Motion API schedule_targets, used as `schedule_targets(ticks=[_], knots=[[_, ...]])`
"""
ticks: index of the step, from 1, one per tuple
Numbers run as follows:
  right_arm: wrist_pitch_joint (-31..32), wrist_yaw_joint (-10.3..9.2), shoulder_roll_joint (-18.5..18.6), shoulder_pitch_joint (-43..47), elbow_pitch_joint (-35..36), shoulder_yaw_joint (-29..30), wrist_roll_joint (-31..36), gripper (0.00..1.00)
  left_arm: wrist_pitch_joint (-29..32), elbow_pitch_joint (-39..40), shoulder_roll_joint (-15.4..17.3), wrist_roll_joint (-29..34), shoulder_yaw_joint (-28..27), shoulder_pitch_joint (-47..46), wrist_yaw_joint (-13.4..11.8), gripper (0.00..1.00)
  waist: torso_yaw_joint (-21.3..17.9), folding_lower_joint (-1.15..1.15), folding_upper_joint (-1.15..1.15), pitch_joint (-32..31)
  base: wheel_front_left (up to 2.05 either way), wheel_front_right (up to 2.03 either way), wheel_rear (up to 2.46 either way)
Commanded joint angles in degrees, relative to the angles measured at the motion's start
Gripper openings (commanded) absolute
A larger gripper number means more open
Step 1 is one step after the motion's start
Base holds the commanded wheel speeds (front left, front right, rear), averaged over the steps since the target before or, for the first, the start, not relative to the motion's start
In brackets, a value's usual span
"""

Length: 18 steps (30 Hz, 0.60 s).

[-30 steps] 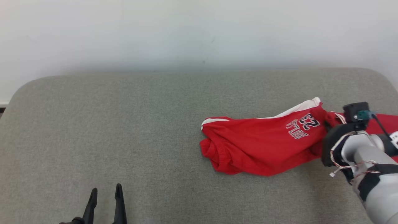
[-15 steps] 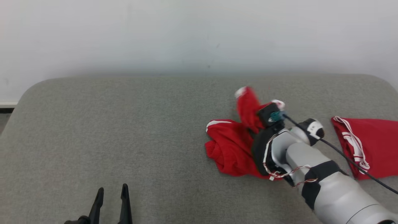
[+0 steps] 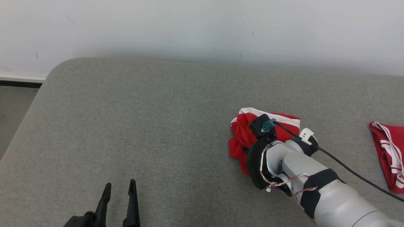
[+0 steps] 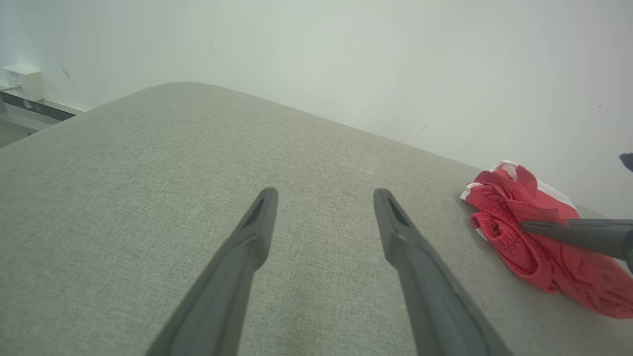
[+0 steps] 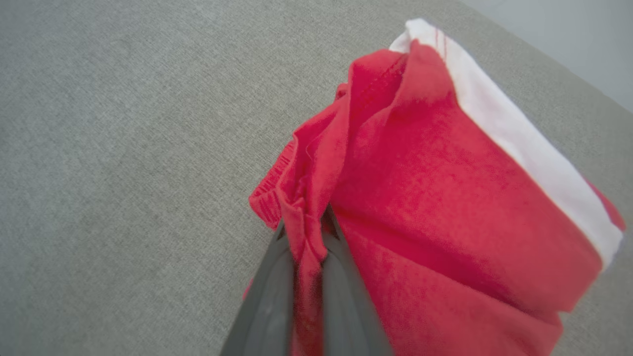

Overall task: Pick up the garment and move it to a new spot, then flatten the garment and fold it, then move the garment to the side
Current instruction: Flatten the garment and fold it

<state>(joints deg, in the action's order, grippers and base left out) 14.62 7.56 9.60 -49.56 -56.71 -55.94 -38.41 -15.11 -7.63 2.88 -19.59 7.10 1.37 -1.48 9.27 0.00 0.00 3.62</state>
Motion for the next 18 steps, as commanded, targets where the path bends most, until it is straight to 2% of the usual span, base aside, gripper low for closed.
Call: schedule_targets(ticks=[1, 2, 3, 9, 14, 18], knots=[[-0.2, -0.18, -0.2, 0.3, 0.2, -0.1, -0.5, 0.01, 0.0, 0.0, 0.0, 0.1, 0.0, -0.5, 0.1, 1.0, 0.6, 0.0, 0.0, 0.5, 0.0, 0.0, 0.0], [-0.6, -0.18, -0.5, 0.4, 0.6, -0.1, -1.1, 0.68, 0.0, 0.0, 0.0, 0.1, 0.0, -0.5, 0.0, 1.0, 0.6, 0.0, 0.0, 0.6, 0.0, 0.0, 0.0], [-1.0, -0.18, -0.8, 0.4, 1.0, 0.1, -1.8, 1.0, 0.0, 0.1, 0.0, 0.1, 0.0, -0.4, -0.1, 1.0, 0.6, 0.0, 0.0, 0.6, 0.0, 0.0, 0.0], [-3.9, -0.18, 0.3, 0.7, 4.9, 1.7, -7.0, 1.0, 0.0, -0.1, 0.0, 0.2, -0.2, 0.2, -0.4, 1.0, -0.2, 0.0, 0.0, -0.6, 0.0, 0.0, 0.0], [-8.3, -0.18, 4.8, 0.3, 7.7, 3.9, -7.9, 1.0, 0.0, -0.3, 0.0, 0.6, -0.6, 1.1, -0.2, 1.0, -1.2, 0.0, 0.0, -2.4, 0.0, 0.0, 0.0], [-12.5, -0.18, 7.7, 2.0, 5.2, 7.1, -6.5, 1.0, 0.0, -0.2, 0.0, 1.0, -0.5, 1.4, 0.1, 1.0, -1.4, 0.0, 0.0, -3.2, 0.0, 0.0, 0.0]])
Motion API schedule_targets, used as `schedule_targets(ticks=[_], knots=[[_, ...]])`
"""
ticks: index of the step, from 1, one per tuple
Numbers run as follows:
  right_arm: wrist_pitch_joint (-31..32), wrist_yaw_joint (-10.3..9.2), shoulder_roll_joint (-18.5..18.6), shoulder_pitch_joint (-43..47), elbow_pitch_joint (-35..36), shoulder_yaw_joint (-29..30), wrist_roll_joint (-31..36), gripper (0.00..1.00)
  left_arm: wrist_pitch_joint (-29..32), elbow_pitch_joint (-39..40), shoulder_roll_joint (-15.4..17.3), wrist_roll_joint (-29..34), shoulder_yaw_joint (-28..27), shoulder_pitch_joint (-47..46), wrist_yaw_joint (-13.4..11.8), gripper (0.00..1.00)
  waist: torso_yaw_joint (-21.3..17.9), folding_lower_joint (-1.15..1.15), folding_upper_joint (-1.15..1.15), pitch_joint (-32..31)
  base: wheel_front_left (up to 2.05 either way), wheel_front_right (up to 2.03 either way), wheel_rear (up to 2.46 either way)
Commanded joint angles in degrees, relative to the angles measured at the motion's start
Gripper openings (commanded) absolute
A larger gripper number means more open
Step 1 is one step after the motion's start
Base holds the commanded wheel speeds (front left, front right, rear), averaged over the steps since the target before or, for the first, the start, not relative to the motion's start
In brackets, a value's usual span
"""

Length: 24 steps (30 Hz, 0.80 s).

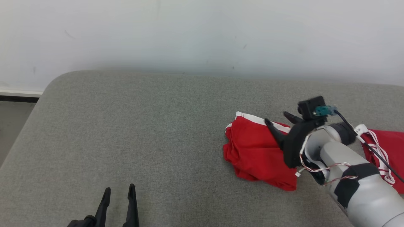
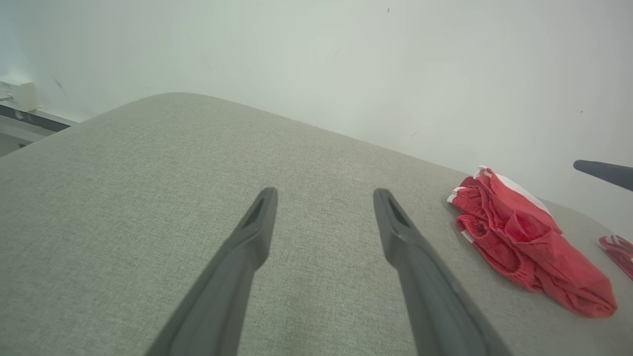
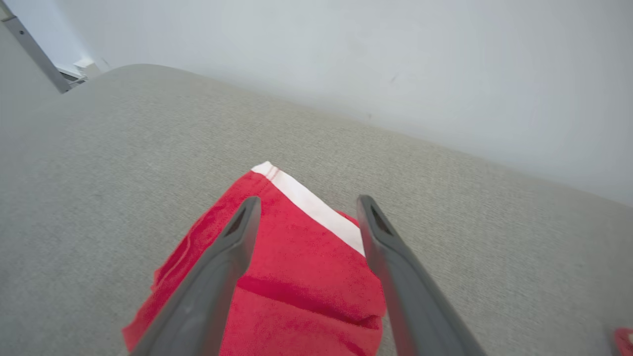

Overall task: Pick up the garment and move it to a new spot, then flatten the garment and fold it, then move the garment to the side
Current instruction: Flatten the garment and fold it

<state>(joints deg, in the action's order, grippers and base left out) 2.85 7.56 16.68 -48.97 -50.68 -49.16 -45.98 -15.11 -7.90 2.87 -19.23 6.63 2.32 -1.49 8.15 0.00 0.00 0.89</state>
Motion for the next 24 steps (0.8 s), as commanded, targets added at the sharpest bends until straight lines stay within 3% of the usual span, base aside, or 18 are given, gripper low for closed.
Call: schedule_targets(ticks=[1, 2, 3, 4, 5, 12, 16, 24], knots=[[-1.8, -0.18, 1.3, 1.7, -2.2, 1.1, 1.8, 1.0, 0.0, 0.1, 0.0, 0.7, 0.2, 0.3, 0.2, 1.0, -0.2, 0.0, 0.0, -0.5, 0.0, 0.0, 0.0], [-2.9, -0.18, 1.6, 2.0, -3.5, 1.7, 2.5, 1.0, 0.0, 0.1, 0.0, 0.8, 0.3, 0.3, 0.3, 1.0, -0.1, 0.0, 0.0, -0.4, 0.0, 0.0, 0.0], [-4.2, -0.18, 1.8, 2.2, -5.0, 2.2, 3.5, 0.8, 0.0, 0.1, 0.0, 0.8, 0.7, 0.1, 0.3, 1.0, 0.1, 0.0, 0.0, -0.2, 0.0, 0.0, 0.0], [-5.5, -0.18, 1.7, 2.6, -6.4, 2.6, 4.6, 0.29, 0.0, 0.2, 0.0, 0.8, 1.0, -0.2, 0.3, 1.0, 0.3, 0.0, 0.0, 0.1, 0.0, 0.0, 0.0], [-7.0, -0.18, 1.0, 3.7, -9.1, 2.8, 6.5, 0.0, 0.0, 0.3, 0.0, 0.7, 1.5, -0.8, 0.3, 1.0, 0.8, 0.0, 0.0, 0.9, 0.0, 0.0, 0.0], [-12.4, -0.18, -6.0, 5.6, -14.0, 2.4, 10.7, 0.0, 0.0, 0.0, 0.0, -0.1, 1.7, -2.5, 0.4, 1.0, 1.9, 0.0, 0.0, 3.4, 0.0, 0.0, 0.0], [-12.5, -0.18, -10.7, 7.2, -15.2, 0.5, 12.2, 0.0, 0.0, -0.3, 0.0, -0.2, 1.6, -3.2, 0.3, 1.0, 2.2, 0.0, 0.0, 3.9, 0.0, 0.0, 0.0], [-9.7, -0.17, -13.7, 11.9, -13.8, -3.6, 11.1, 0.0, 0.0, -0.7, 0.0, -0.3, 2.0, -3.3, 0.1, 1.0, 2.1, 0.0, 0.0, 3.3, 0.0, 0.0, 0.0]])
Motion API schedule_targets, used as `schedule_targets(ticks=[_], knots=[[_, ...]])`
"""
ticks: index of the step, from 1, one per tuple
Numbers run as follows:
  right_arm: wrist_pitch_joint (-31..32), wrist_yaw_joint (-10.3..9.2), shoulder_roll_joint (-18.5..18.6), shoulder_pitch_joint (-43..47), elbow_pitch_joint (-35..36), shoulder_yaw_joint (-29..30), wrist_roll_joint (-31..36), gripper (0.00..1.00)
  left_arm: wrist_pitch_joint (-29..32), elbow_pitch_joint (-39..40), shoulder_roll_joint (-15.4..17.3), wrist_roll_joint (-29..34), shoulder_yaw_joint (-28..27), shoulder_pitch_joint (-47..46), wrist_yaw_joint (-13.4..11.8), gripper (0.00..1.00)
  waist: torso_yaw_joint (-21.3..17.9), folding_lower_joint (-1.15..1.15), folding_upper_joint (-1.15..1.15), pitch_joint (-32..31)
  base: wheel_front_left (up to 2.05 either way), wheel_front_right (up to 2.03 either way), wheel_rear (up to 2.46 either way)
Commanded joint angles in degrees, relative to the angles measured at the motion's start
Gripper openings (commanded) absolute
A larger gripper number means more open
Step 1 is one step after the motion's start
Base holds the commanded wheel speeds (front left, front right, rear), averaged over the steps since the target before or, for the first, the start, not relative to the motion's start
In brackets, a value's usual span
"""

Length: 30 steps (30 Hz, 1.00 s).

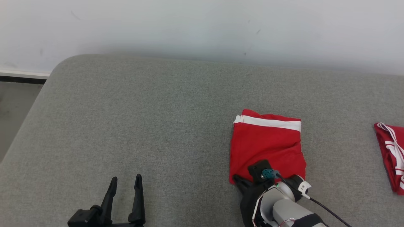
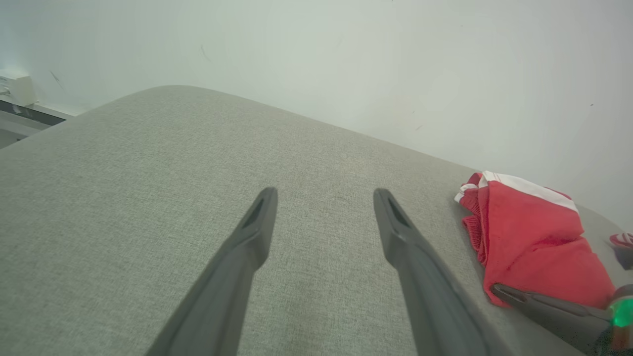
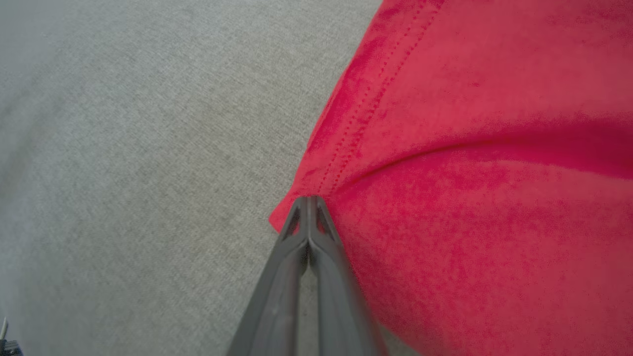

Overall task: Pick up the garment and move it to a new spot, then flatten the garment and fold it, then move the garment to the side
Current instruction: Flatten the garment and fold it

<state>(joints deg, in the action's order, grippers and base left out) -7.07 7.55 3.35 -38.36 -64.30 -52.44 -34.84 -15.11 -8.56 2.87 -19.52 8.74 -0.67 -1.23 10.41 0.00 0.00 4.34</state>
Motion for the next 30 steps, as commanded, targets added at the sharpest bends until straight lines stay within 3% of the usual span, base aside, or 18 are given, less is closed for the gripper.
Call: schedule_targets(ticks=[1, 9, 14, 15, 16, 24, 30], knots=[[0.1, -0.16, -0.5, 1.8, 0.6, -0.6, -0.6, 0.0, 0.0, -0.1, 0.0, 0.0, -0.1, -0.3, -0.1, 1.0, -0.3, 0.0, 0.0, -0.3, 0.0, 0.0, 0.0], [-4.9, -0.16, -0.3, 1.1, 9.0, -0.8, -4.3, 0.0, 0.0, -0.5, 0.0, 0.7, -1.6, 0.6, -0.6, 1.0, -4.0, 0.0, 0.0, -2.9, 0.0, 0.0, 0.0], [-7.7, -0.16, 2.6, 2.1, 14.3, 4.2, -4.6, 0.0, 0.0, -0.6, 0.1, 1.2, -3.6, 0.3, -0.8, 1.0, -7.4, 0.0, 0.0, -5.4, 0.0, 0.0, 0.0], [-7.8, -0.16, 3.3, 2.4, 15.5, 5.7, -3.9, 0.35, 0.0, -0.4, 0.0, 1.3, -4.1, 0.1, -0.8, 1.0, -8.1, 0.0, 0.0, -5.7, 0.0, 0.0, 0.0], [-8.0, -0.16, 4.2, 2.7, 16.8, 7.6, -3.3, 0.99, 0.0, -0.2, 0.0, 1.3, -4.6, -0.2, -0.8, 1.0, -8.8, 0.0, 0.0, -6.0, 0.0, 0.0, 0.0], [-8.0, -0.16, 8.9, 13.2, 36.0, 28.6, 10.2, 1.0, 0.0, 0.5, 0.1, 3.4, -8.2, -1.7, 0.3, 1.0, -13.1, 0.0, 0.0, -7.5, 0.0, 0.0, 0.0], [-8.0, -0.16, 8.9, 22.1, 42.2, 38.5, 16.7, 1.0, 0.0, 1.5, 0.1, 6.1, -10.3, -0.4, 1.2, 1.0, -15.2, 0.0, 0.0, -8.4, 0.0, 0.0, 0.0]])
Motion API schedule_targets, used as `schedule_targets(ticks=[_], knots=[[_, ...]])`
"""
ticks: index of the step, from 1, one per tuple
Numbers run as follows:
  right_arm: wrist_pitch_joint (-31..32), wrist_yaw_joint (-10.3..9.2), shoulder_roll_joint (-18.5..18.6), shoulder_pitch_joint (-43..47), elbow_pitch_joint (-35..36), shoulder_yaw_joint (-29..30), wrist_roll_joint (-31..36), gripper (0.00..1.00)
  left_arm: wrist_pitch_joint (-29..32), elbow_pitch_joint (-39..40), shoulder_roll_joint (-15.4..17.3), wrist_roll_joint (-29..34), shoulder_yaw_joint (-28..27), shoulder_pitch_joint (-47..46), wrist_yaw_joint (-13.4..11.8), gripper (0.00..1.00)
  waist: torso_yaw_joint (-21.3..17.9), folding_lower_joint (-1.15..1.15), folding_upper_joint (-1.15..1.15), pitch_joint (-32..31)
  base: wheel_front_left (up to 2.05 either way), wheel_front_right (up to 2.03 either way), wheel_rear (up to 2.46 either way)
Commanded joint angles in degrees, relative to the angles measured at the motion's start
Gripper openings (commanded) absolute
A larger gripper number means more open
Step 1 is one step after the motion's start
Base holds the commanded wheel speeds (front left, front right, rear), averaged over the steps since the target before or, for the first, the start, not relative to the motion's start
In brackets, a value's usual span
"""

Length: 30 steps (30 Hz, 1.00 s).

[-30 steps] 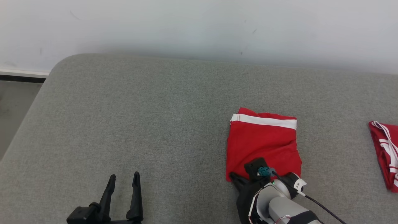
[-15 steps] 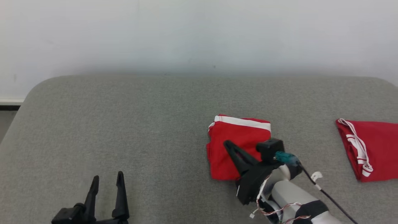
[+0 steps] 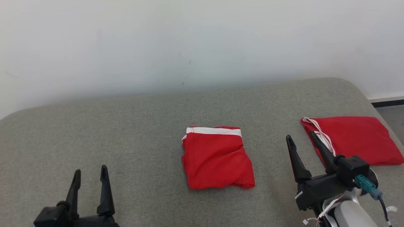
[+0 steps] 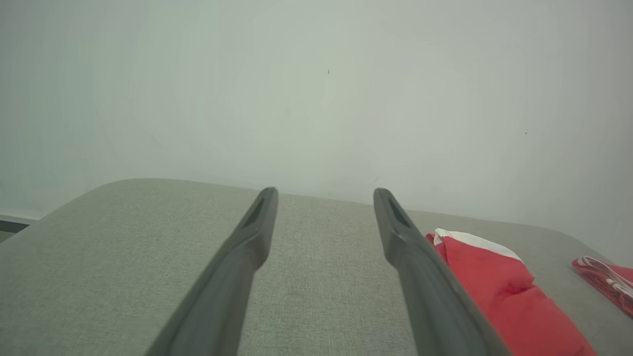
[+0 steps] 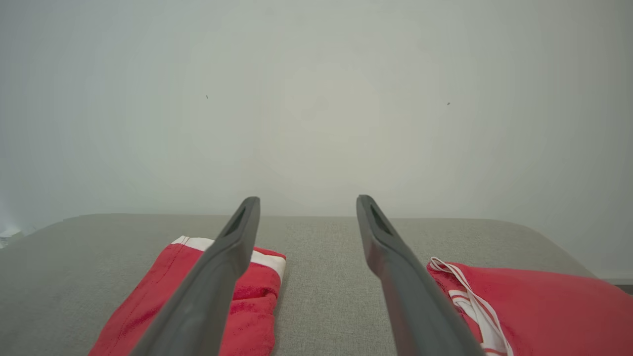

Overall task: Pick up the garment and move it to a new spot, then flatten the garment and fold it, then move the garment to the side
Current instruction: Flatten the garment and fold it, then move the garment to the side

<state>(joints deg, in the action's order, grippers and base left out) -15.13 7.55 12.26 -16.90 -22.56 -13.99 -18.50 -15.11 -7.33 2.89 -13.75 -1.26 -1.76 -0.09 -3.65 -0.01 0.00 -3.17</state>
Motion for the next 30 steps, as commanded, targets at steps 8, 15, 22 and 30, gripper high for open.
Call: schedule_targets(ticks=[8, 15, 22, 30], knots=[[0.0, -0.16, 0.7, 6.9, 3.1, 4.8, 2.5, 1.0, 0.0, 2.6, 0.0, 2.8, -2.0, 5.4, 0.0, 1.0, -2.5, 0.01, 0.0, -1.9, 0.0, 0.0, 0.0], [0.0, -0.16, 1.5, 10.8, 1.8, 5.5, 1.9, 1.0, 0.0, 3.4, 0.0, 3.1, -2.3, 10.9, -0.9, 1.0, -2.7, 0.01, 0.0, -3.1, 0.0, 0.0, 0.0], [0.2, -0.16, 1.2, 12.6, 1.4, 4.7, 0.0, 1.0, 0.0, 2.9, 0.0, 2.0, -2.6, 13.3, -1.6, 1.0, -2.4, 0.01, 0.0, -4.0, 0.0, 0.0, 0.0], [1.9, -0.16, 1.0, 12.7, 1.4, 4.8, 0.0, 1.0, 0.0, 1.7, 0.0, 2.0, -2.3, 11.7, -1.7, 1.0, -2.0, 0.01, 0.0, -4.3, 0.0, 0.0, 0.0]])
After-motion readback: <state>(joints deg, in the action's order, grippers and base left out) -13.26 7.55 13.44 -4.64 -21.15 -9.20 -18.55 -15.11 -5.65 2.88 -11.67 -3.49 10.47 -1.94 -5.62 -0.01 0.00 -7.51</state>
